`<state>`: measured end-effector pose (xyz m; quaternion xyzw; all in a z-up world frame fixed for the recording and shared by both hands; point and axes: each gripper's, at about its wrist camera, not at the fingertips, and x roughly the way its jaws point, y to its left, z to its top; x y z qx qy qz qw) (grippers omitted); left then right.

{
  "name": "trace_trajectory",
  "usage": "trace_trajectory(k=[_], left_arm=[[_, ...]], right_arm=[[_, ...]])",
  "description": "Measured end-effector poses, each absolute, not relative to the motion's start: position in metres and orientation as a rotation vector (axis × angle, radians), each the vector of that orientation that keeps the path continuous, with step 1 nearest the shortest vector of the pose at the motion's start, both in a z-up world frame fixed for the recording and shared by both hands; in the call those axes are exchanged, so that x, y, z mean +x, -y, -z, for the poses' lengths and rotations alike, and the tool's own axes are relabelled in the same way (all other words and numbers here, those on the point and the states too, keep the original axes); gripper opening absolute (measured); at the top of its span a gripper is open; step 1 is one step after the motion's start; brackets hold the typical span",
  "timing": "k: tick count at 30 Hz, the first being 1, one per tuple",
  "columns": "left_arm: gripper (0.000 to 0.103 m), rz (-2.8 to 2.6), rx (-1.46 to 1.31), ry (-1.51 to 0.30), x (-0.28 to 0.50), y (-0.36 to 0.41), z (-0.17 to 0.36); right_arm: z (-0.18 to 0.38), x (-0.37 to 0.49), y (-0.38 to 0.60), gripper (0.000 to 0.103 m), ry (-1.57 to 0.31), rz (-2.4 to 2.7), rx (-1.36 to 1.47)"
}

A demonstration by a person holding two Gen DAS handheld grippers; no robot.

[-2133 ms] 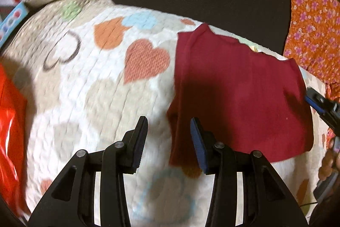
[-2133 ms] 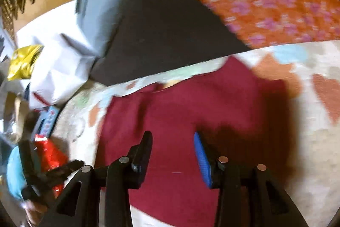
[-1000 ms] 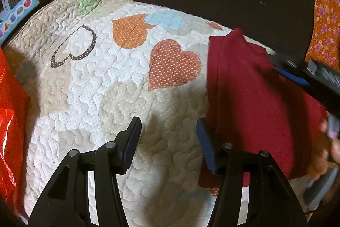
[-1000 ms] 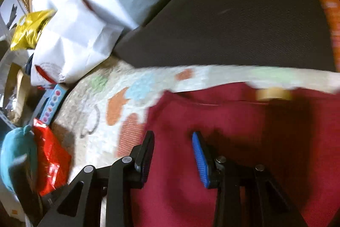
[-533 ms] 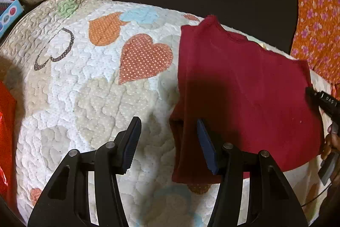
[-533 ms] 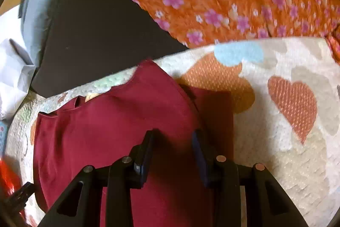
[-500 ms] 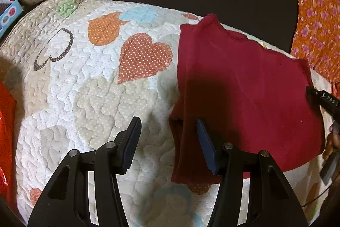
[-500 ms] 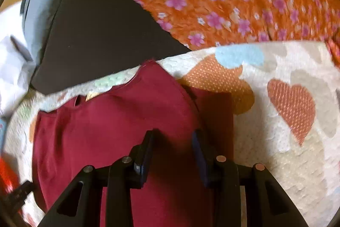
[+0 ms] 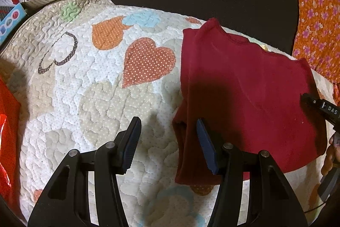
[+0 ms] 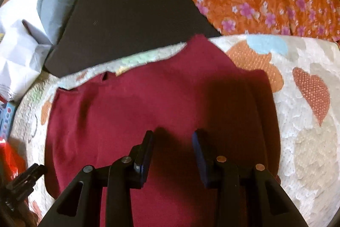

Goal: Fold small clothes

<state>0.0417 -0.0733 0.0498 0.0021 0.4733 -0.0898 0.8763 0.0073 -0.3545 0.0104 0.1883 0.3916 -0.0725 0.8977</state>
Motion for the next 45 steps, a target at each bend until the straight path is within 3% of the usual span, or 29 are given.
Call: trace_trajectory(k=[16,23,27,31,36,45], left_arm=[[0.054,0.189,-0.058,-1.033,0.045,0.062,-0.045],[0.060,0.175,-0.065,-1.049,0.049,0.058,-0.042],[0.060,0.175,-0.057,-1.055,0.052,0.059,-0.040],[0.060,0.174,-0.074,-1.064,0.054,0.057,-0.039],[0.060,0.168,-0.061,-1.059,0.052,0.062,-0.038],[0.060,0.165,-0.054,-1.057,0.050,0.061,-0.041]], right_arm=[[-0.052,0.067,0.217,0.039,-0.775,-0.155,0.229],[-0.044,0.133,0.175,0.034,-0.788,-0.187,0.189],[-0.014,0.169,0.158,0.034,-0.906,-0.185,0.203],[-0.024,0.156,0.176,0.035,-0.888,-0.223,0.325],[-0.035,0.128,0.187,0.047,-0.873,-0.229,0.321],[-0.042,0.126,0.169,0.048,-0.886,-0.247,0.278]])
